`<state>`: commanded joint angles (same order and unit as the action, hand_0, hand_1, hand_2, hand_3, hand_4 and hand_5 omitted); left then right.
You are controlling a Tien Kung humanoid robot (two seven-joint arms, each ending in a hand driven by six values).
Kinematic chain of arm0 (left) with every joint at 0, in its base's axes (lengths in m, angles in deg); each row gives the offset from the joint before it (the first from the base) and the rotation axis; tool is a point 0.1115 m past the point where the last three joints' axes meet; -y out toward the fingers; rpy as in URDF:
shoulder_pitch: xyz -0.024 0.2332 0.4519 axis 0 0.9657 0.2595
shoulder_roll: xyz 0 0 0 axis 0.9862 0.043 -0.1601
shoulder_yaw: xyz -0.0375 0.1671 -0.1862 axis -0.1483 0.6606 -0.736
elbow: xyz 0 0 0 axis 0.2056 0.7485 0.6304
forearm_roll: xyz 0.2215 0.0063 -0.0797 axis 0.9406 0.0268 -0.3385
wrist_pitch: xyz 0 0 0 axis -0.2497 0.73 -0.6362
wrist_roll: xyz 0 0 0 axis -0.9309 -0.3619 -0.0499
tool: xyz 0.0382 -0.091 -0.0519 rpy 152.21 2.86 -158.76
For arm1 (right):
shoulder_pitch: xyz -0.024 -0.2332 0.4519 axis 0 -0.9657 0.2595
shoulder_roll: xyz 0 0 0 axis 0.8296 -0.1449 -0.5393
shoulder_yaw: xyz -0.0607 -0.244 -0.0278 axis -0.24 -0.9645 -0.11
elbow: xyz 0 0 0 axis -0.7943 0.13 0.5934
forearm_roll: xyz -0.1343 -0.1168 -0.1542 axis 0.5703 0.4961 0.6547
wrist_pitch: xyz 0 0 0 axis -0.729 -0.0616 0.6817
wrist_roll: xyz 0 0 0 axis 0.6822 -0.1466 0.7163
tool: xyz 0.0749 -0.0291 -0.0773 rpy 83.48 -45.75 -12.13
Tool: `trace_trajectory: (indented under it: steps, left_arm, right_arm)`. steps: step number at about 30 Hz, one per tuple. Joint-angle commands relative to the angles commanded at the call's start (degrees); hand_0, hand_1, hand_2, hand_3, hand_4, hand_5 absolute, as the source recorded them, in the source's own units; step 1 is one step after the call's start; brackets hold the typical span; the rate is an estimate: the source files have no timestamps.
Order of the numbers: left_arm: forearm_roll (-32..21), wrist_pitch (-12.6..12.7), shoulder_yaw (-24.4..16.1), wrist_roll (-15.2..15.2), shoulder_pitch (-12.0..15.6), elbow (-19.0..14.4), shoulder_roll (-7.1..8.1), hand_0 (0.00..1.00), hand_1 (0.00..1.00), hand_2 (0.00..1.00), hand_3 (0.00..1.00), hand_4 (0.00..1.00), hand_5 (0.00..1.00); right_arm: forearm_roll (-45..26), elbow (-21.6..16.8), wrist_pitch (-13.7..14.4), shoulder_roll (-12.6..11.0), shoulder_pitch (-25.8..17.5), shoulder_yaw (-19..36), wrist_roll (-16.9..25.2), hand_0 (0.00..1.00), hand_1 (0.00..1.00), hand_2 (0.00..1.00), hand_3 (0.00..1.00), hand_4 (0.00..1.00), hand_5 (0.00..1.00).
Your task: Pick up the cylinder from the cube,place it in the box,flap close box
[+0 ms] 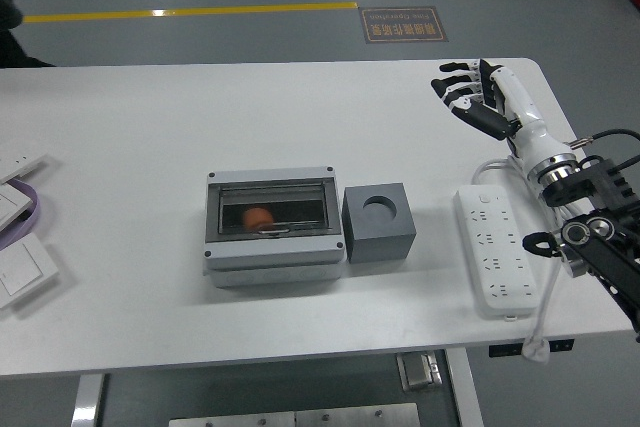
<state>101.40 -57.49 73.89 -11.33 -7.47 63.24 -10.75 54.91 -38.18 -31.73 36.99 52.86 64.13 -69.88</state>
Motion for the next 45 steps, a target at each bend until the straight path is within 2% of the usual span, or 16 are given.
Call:
trace_trajectory:
  steps: [4, 5, 9, 14, 27, 45]
  left_arm:
    - [-0.06, -0.22, -0.05, 0.20, -0.06, 0.12, 0.02, 0.613, 0.585, 0.591, 0.638, 0.710, 0.276]
    - [-0.07, -0.34, 0.03, 0.31, -0.02, 0.12, 0.03, 0.620, 0.598, 0.596, 0.640, 0.710, 0.271]
    - [0.04, -0.83, -0.26, 0.63, 0.02, 0.26, 0.50, 0.620, 0.598, 0.596, 0.640, 0.710, 0.271]
    - [0.20, -1.02, 0.79, 0.90, -0.29, 0.16, 0.80, 0.622, 0.602, 0.602, 0.641, 0.714, 0.274]
    - [-0.29, -1.35, 2.82, 1.60, 0.01, -0.14, 0.05, 0.625, 0.606, 0.605, 0.648, 0.721, 0.278]
    - [-0.16, -0.41, 3.63, 1.37, 0.37, -0.85, -1.36, 0.630, 0.613, 0.616, 0.652, 0.734, 0.289]
  right_arm:
    - [-2.12, 0.71, 0.44, 1.42, -1.82, 5.06, 1.62, 0.589, 0.618, 0.644, 0.679, 0.757, 0.486]
    - [-2.56, 0.85, 0.46, 1.56, -2.18, 5.95, 1.81, 0.644, 0.650, 0.650, 0.673, 0.754, 0.481]
    - [-4.08, 1.33, 0.48, 2.26, -3.88, 10.60, 2.61, 0.644, 0.650, 0.650, 0.673, 0.754, 0.481]
    - [-4.32, 1.29, 0.14, 2.43, -4.58, 13.71, 2.75, 0.659, 0.660, 0.655, 0.666, 0.753, 0.476]
    - [-3.93, 0.67, -1.15, 1.88, -6.98, 17.34, 1.98, 0.682, 0.656, 0.658, 0.668, 0.759, 0.473]
    - [-1.32, -3.12, 0.49, 0.19, -5.82, 17.09, 2.79, 0.696, 0.662, 0.661, 0.676, 0.786, 0.493]
